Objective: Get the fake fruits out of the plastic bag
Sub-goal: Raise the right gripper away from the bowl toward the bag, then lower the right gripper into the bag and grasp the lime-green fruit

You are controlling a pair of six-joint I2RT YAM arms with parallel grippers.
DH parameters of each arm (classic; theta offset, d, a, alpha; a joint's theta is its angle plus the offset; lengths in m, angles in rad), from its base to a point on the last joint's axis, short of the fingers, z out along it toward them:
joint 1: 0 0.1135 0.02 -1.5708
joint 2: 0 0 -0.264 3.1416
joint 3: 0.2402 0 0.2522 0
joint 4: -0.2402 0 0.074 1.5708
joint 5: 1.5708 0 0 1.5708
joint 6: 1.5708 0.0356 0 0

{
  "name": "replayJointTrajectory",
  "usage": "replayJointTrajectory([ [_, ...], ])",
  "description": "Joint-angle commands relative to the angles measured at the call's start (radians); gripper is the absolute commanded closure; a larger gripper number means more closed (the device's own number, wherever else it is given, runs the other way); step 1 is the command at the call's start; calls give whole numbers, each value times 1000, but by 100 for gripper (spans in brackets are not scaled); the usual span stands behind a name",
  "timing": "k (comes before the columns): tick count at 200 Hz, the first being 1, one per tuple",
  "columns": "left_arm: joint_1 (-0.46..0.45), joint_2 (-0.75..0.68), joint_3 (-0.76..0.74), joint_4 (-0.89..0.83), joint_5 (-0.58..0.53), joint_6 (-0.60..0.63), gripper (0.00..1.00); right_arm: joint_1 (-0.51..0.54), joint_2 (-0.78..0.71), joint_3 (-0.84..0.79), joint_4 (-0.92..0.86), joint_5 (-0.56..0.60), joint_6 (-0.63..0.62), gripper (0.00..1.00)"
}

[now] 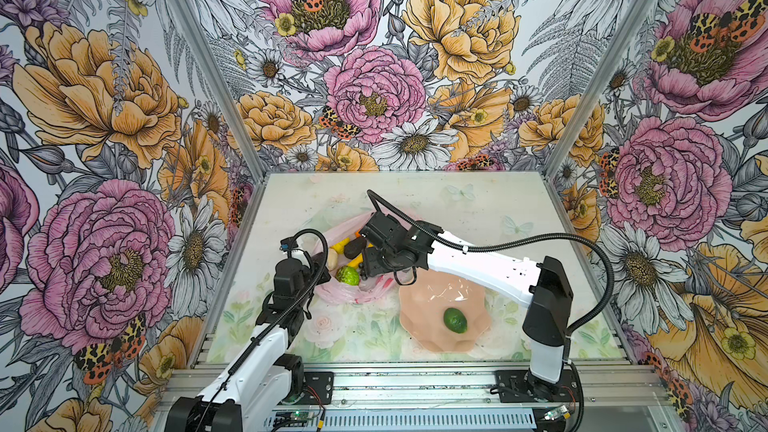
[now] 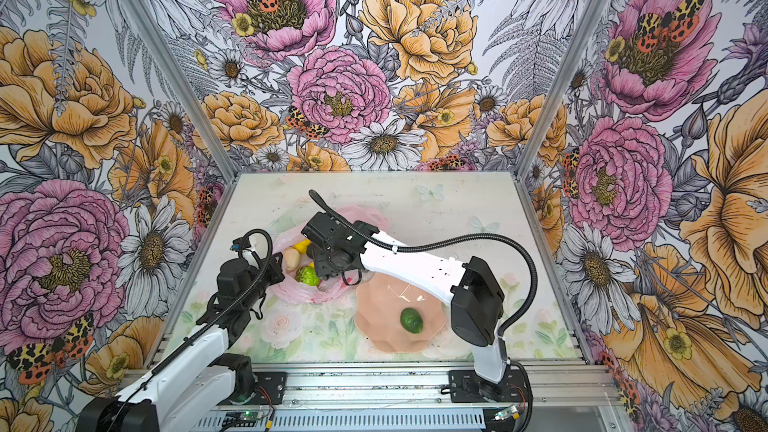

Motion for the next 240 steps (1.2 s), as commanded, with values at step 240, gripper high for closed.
replayJointTrajectory([
  [240,10,-21,-14,14,-17,15,100,-5,266,-47,417,-142,342,25],
])
